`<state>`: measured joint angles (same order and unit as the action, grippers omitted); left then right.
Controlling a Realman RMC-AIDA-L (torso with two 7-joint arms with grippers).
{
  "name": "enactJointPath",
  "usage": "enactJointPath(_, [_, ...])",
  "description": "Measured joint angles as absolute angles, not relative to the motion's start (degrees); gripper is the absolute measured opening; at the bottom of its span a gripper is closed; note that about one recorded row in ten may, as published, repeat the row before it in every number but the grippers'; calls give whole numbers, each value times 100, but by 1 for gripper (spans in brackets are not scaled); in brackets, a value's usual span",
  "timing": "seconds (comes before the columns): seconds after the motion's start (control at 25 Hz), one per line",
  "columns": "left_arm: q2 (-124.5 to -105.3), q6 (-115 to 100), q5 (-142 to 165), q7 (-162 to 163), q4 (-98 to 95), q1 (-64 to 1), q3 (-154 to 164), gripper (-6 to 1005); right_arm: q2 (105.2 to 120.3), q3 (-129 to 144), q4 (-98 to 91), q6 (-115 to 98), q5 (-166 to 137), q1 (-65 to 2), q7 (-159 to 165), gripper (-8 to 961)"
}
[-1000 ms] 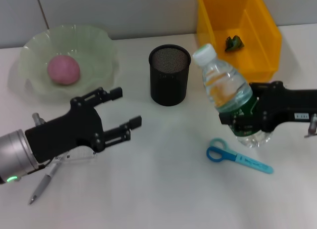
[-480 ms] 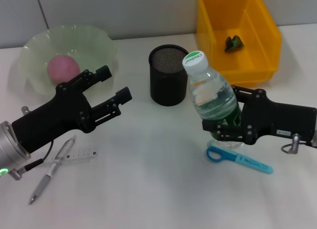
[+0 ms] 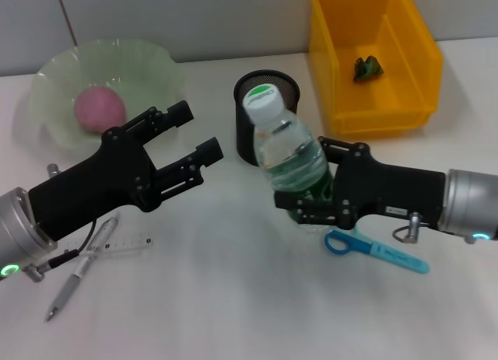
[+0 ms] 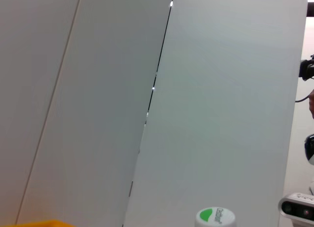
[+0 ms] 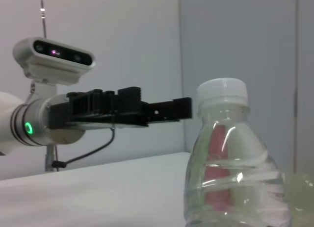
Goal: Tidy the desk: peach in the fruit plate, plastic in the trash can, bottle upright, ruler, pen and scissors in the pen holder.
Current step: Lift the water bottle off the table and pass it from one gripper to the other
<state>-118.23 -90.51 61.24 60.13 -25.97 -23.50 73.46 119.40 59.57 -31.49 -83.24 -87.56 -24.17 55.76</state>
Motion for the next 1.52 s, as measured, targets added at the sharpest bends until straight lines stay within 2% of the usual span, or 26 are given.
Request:
enactJointPath(0.44, [-11844,-9144,6103,5961,-2278,-2532,7313,733,11966,6021,-2254,-8346,-8745,-3058,5170,807])
enactJointPath(1.52, [-11874,-9204,5929,5884,-1920,-2790,7365,685,11981,6056,-1793,-8375,-8744,-3400,5018,827])
